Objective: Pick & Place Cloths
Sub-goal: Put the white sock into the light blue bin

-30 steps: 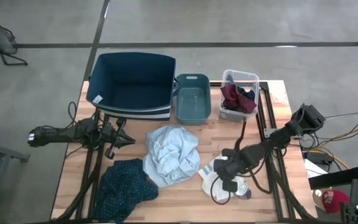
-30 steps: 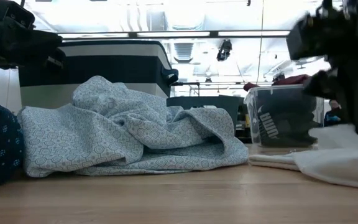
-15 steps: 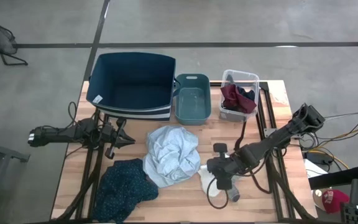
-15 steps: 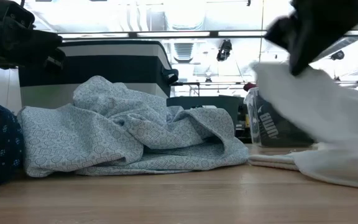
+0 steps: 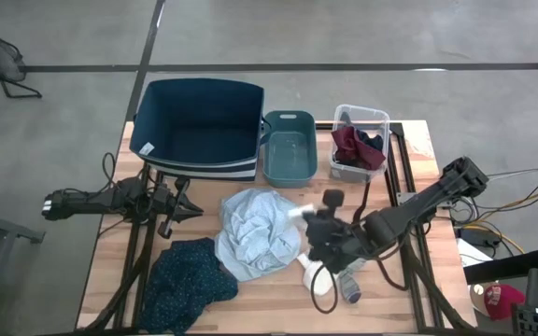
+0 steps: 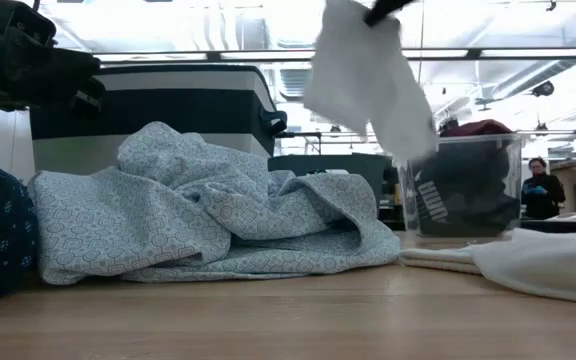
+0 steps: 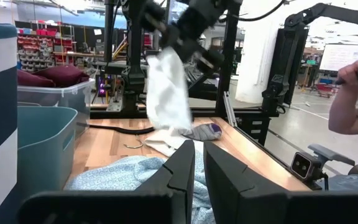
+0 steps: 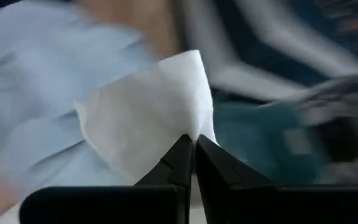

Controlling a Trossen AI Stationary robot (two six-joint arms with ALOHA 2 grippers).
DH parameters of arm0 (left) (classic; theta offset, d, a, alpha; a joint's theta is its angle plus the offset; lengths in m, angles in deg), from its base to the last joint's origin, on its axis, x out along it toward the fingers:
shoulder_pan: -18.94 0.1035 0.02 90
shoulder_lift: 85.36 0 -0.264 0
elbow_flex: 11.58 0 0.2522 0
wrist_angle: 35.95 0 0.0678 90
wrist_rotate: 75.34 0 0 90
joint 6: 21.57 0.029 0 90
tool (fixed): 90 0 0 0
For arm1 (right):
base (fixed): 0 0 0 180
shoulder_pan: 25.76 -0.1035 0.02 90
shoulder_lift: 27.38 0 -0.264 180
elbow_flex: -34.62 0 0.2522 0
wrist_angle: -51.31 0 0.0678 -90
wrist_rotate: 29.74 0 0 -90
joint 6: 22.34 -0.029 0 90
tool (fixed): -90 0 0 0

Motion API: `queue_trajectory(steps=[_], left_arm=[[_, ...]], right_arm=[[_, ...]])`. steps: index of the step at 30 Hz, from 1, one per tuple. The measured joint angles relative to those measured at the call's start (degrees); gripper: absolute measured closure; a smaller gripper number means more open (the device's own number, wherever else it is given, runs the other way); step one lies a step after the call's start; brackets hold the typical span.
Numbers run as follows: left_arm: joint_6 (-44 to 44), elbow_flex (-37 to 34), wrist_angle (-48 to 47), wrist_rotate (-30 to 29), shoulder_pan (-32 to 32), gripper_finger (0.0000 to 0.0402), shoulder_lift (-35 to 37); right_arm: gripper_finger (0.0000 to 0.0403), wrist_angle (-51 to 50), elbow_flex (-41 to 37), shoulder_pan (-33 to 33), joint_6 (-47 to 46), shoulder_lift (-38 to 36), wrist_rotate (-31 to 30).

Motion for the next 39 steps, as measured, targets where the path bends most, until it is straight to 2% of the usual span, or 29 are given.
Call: queue_trajectory(steps=[8,10,15,20,28,32,39], left_arm=[[0.0,0.0,0.0,0.0,0.0,0.0362,0.0],[0.0,0.0,0.0,0.0,0.0,0.036,0.0],[0.0,0.0,0.0,0.0,0.0,0.0362,0.0],[0.0,0.0,0.0,0.0,0.0,0.036,0.0],[0.0,0.0,0.0,0.0,0.0,0.0361,0.0],[0.0,0.0,0.0,0.0,0.0,0.036,0.0],[0.0,0.0,0.0,0.0,0.0,0.036,0.0]], right_arm=[[0.039,0.9,2.2,2.5,5.2,-0.1,-28.9],[0.039,0.9,3.0,4.7,5.9,-0.1,-31.4],[0.039,1.1,4.5,11.9,7.0,0.0,-31.0],[0.039,1.7,4.8,21.0,8.6,0.0,-23.1],[0.039,11.4,4.4,35.0,15.6,0.5,-0.3],[0.039,12.1,4.2,39.4,13.9,0.4,10.0],[0.0378,12.2,1.3,41.6,10.7,0.4,20.2]])
